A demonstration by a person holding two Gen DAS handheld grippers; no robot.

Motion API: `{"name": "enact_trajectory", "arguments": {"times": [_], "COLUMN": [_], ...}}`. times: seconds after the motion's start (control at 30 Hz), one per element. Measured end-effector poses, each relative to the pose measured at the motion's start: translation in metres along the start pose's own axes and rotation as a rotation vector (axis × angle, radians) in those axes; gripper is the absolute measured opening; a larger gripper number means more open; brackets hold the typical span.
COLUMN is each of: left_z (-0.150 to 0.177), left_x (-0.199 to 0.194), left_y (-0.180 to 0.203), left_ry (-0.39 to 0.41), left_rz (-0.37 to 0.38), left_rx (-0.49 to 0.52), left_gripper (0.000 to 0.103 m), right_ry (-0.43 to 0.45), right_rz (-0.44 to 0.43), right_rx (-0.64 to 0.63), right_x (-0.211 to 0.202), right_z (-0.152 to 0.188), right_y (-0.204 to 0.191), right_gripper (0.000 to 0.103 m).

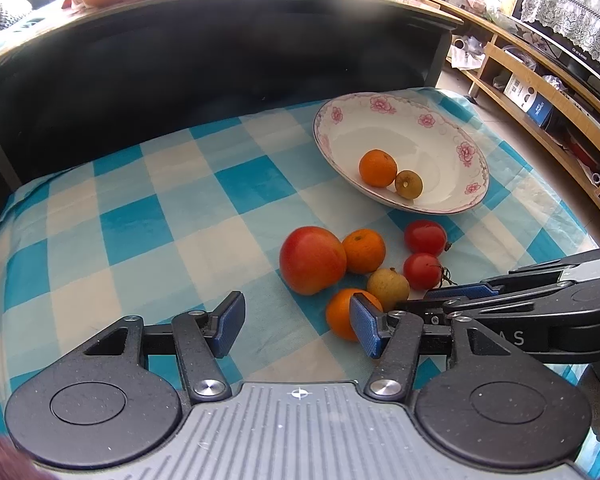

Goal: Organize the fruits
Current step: 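Grasp a small yellow fruit with the left tool while the right tool grasps a red cherry tomato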

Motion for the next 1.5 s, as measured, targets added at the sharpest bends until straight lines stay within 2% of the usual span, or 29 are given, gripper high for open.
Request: {"name": "enact_trajectory", "arguments": {"times": [0.37, 0.63, 0.83, 0.97, 1.07, 1.27, 1.5], "left_z": [0.018, 0.031, 0.034, 0.035, 0.035, 0.036, 0.036], "left_x": [-0.003, 0.012, 0.018, 0.016, 0.014, 0.010, 0.013], "left_y": [0.019, 0.039, 0.047, 0.049, 0.048, 0.046, 0.046], "left_ry": [-0.035, -0.057, -0.038, -0.036, -0.038, -0.036, -0.035], "left_rz": [0.051, 0.044, 0.024, 0.028, 0.033, 0.039, 0.036], "left_rx": [0.027, 0.086, 0.121, 0.128, 0.126, 0.121, 0.115], "left_gripper": [0.066, 0.066, 0.061, 0.046, 0.041, 0.039, 0.043], "right_ry": [0.031, 0.029, 0.035, 0.035, 0.030, 0.018, -0.016], "right_rz": [0.034, 0.026, 0.020, 0.024, 0.014, 0.007, 0.009], "right_rx": [-0.012, -0.028, -0.001, 0.017, 0.034, 0.040, 0.017], "right_x": [-0.021, -0.021, -0.023, -0.025, -0.025, -0.023, -0.015], "right_z": [0.007, 0.010, 0.011, 0.010, 0.010, 0.011, 0.012], "right_y": [0.011, 0.011, 0.018, 0.021, 0.023, 0.021, 0.015], "right_gripper": [0.029, 0.029, 0.029, 0.029, 0.031, 0.036, 0.037]}}
Point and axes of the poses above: each gripper's, at about its wrist camera, not at the fingertips, and x roughly the way its jaws point, y to its right, z to its underside, the point moved 2 cm from there along x, roughly the way its jaws point, and after that the axes turned 9 degrees about -x, right-handed, at the moved point
